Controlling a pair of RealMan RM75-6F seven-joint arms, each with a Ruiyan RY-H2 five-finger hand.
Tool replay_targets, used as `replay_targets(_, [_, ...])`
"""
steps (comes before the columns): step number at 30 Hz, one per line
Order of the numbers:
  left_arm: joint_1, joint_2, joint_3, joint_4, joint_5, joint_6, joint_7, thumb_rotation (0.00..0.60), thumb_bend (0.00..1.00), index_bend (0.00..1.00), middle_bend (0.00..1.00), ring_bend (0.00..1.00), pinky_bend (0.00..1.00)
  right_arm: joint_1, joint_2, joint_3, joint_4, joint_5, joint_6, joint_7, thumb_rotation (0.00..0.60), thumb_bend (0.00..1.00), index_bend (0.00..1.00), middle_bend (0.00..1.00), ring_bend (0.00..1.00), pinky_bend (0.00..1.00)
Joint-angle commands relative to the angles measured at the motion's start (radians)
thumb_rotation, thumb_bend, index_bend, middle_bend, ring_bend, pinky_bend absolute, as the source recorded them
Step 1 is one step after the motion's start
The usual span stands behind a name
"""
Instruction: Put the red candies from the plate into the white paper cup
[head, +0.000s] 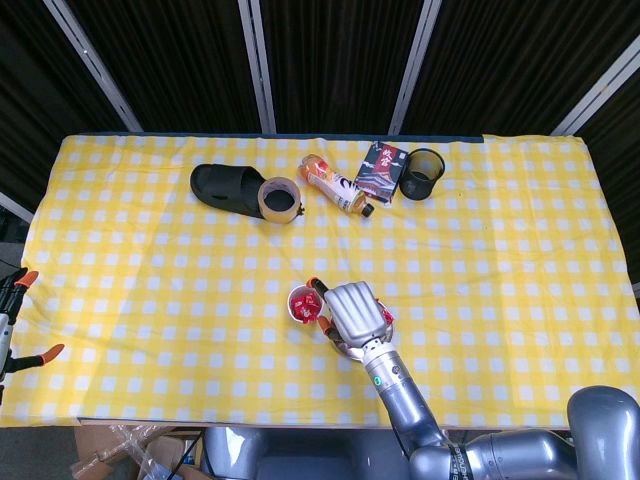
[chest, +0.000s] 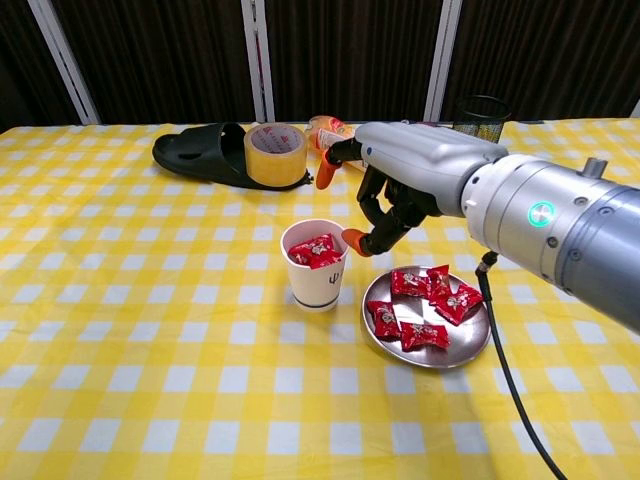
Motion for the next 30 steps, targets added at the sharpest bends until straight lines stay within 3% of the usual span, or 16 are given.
replay_targets(1, [0.002,-0.002,-0.001,0.001,0.000,0.004,0.001,0.600,0.05,0.00,0.00,0.00,0.00,-0.002,-0.006,-0.005,-0.003,-0.004,0.005,0.000,0.600,0.46,0.27,0.79,0.94,0.84])
replay_targets(11, [0.005,0.001,-0.003,0.005,-0.008,0.004,-0.009,0.600,0.05,0.00,0.00,0.00,0.00,-0.037,0.059,-0.044,-0.055,-0.038,0.044,-0.012,0.600,0.45,0.27,0.79,0.94,0.84])
replay_targets(19, [0.008,-0.005,-0.004,0.004,0.003,0.021,-0.005,0.600,0.05,0.00,0.00,0.00,0.00,-0.110,0.143,-0.141,-0.103,-0.042,0.048,0.017,0.600,0.40,0.27,0.79,0.94,0.84])
replay_targets(24, [0.014,-0.015,-0.007,0.006,0.025,0.051,-0.006,0.600,0.05,0.00,0.00,0.00,0.00,-0.129,0.130,-0.177,-0.099,-0.021,0.041,0.009,0.600,0.37,0.27,0.79,0.94,0.84])
replay_targets(30, [0.022,-0.022,-0.006,0.014,0.045,0.077,-0.017,0.600,0.05,0.00,0.00,0.00,0.00,-0.137,0.083,-0.169,-0.063,0.011,0.044,0.001,0.600,0.31,0.27,0.79,0.94,0.84])
